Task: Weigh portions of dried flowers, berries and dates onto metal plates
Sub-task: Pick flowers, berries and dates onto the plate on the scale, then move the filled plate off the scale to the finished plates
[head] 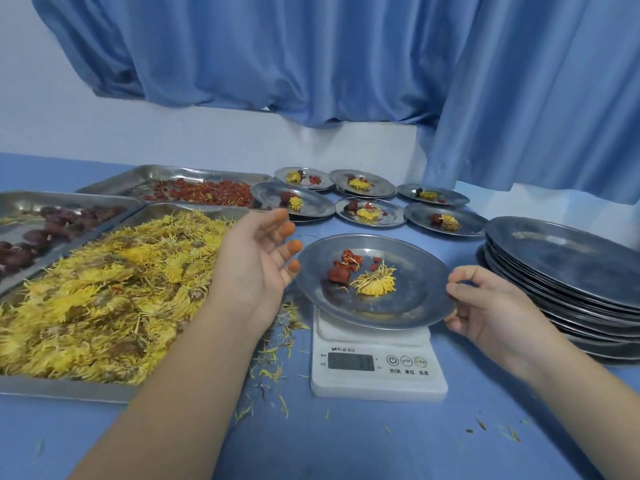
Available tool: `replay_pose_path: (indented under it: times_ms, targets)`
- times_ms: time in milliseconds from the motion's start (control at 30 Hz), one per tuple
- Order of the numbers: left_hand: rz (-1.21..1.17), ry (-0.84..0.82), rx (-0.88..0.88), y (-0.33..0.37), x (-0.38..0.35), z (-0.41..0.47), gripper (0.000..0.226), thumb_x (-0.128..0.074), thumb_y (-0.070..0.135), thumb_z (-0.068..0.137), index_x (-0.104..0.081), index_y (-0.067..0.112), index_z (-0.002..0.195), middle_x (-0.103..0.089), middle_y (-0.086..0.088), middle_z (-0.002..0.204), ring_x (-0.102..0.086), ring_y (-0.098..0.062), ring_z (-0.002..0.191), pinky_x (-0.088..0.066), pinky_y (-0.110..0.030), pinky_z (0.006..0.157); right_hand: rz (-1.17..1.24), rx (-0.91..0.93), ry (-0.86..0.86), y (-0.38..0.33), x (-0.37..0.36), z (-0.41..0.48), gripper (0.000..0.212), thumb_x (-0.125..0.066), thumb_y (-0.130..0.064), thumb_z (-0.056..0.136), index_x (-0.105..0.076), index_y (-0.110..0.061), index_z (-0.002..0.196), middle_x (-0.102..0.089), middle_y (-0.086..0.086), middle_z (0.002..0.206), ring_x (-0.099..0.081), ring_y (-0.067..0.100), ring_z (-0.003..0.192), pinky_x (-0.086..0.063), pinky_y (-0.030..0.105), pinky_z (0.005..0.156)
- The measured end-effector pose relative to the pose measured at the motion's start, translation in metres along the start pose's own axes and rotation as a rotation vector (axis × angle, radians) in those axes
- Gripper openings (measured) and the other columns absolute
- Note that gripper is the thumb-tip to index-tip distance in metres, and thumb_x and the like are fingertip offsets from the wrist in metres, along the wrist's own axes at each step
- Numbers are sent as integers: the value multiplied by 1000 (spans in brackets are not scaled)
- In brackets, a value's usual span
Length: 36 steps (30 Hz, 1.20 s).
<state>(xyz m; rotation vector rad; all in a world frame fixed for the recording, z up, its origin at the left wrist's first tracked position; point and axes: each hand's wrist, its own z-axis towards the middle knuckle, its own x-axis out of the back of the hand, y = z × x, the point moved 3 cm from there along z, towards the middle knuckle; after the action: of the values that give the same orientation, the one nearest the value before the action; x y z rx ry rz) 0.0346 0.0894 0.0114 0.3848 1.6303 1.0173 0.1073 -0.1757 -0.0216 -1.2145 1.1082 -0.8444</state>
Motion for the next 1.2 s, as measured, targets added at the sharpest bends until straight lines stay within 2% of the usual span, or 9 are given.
replay_pose_path:
  times_ms: [233,367,467,633,700,767,867,1033,1200]
  targets:
    - [-131,-36,112,-3,-1,-1,16,-55,23,84,-67,16,91,-65,0,77,-63,-16,61,-44,-27,56,42,104,136,-19,-14,38,21,-46,5,93,-48,-14,85,-60,4,56,-56,14,45,-45,22,41]
    - [-180,-43,142,-3,-1,1,19,-60,24,74,-68,15,89,-69,-1,75,-67,-18,62,-45,-28,56,14,126,234,-28,-22,84,20,-46,4,94,-48,-15,87,-56,9,72,-58,16,49,-44,24,44]
    - [-217,-49,156,-3,-2,1,28,-63,27,62,-68,15,86,-69,-2,75,-68,-19,63,-46,-28,54,27,127,328,-31,-26,124,21,-45,4,94,-47,-16,87,-55,9,76,-59,16,50,-42,24,43]
    - [-279,-10,206,-3,2,2,18,-56,25,82,-68,14,89,-69,-4,76,-67,-22,63,-44,-32,59,20,118,455,-31,-32,184,20,-43,1,93,-47,-18,89,-54,5,77,-58,15,55,-42,24,48]
    - [-308,5,214,-2,4,2,19,-58,26,80,-68,13,90,-69,-4,77,-67,-22,63,-44,-33,60,5,89,494,-24,-30,203,21,-42,2,93,-47,-17,88,-53,5,77,-55,14,54,-41,21,45]
    - [-335,1,216,0,3,2,23,-60,27,72,-69,13,89,-70,-6,78,-68,-23,64,-44,-33,61,3,45,506,-14,-27,221,20,-40,3,94,-49,-14,98,-51,7,79,-52,13,54,-39,18,39]
    - [-362,2,226,0,4,3,26,-59,28,73,-69,12,91,-71,-7,80,-69,-25,66,-43,-34,63,19,-7,533,-1,-20,241,22,-39,4,95,-48,-13,107,-52,5,80,-50,12,55,-39,14,34]
    - [-377,6,242,0,2,4,29,-61,29,65,-73,12,85,-72,-8,83,-70,-27,67,-42,-35,63,70,-67,536,7,-14,259,29,-36,5,96,-50,-9,118,-54,7,81,-51,12,60,-42,13,36]
    - [-377,15,242,0,2,4,31,-61,29,66,-73,11,88,-72,-9,83,-69,-27,65,-43,-34,61,50,-81,532,14,-22,262,28,-43,9,93,-54,-1,117,-57,10,85,-53,12,61,-40,12,34]
